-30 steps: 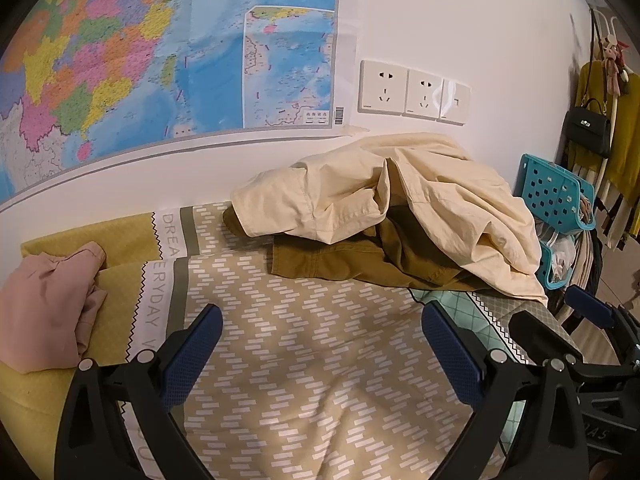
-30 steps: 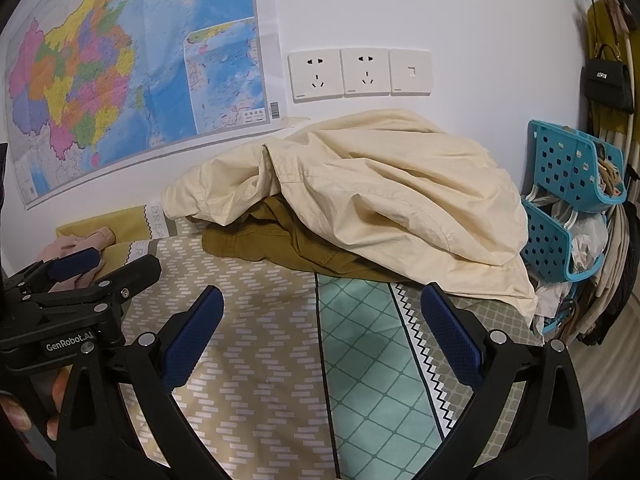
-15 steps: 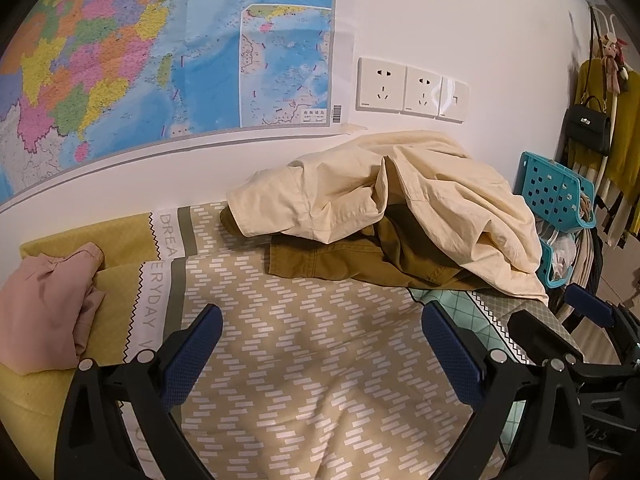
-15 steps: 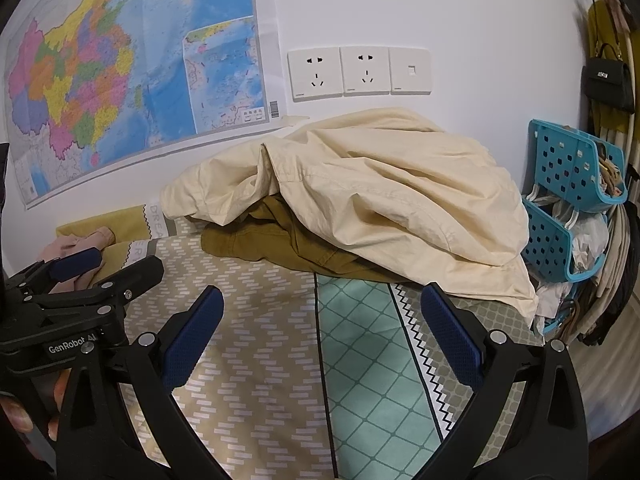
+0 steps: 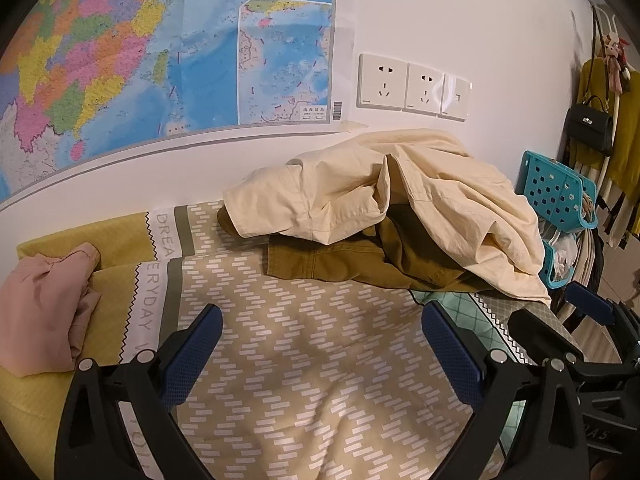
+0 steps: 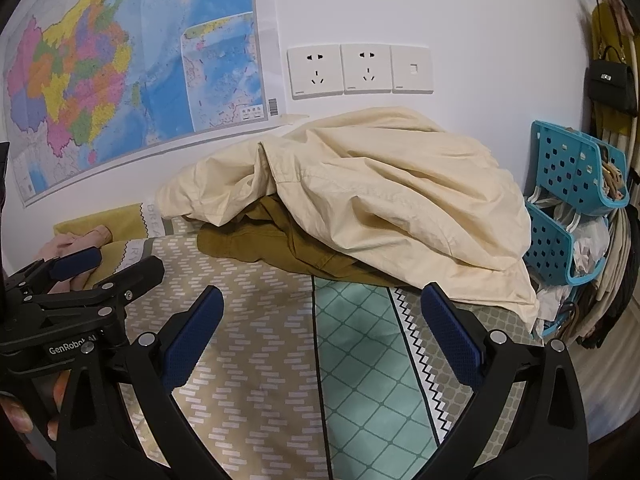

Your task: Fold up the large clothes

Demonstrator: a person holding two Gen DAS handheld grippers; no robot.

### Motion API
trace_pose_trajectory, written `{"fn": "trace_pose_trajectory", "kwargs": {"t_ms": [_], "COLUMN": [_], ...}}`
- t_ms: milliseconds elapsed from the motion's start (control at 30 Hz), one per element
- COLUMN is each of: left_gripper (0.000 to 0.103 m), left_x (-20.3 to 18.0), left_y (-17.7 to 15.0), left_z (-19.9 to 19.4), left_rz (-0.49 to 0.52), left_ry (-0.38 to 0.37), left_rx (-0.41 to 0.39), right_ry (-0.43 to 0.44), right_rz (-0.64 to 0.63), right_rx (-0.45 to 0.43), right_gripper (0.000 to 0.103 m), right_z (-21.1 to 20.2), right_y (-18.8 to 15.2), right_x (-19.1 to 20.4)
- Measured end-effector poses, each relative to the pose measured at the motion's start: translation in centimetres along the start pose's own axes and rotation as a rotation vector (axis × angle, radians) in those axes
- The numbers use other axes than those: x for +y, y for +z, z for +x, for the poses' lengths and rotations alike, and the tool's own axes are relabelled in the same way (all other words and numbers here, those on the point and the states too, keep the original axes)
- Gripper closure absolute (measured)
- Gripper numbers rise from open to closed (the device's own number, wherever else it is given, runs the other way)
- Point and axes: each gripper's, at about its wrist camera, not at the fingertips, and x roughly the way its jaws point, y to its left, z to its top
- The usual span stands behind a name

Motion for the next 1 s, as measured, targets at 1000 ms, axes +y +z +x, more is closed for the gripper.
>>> {"fn": "trace_pose_trajectory", "kwargs": {"t_ms": [1000], "left_gripper": [0.007], "left_x": [1.6], "left_y": [2.4], "left_z": [4.1], "left_rz": [-0.002], "left_ry": [0.041], "left_rx": [-0.029], "right_ry": [-0.001], "right_rz": [-0.163], "right_rx": [0.013], "right_gripper": [0.006], "right_z": [5.2], "right_y": [5.2], "right_x": [0.8]}}
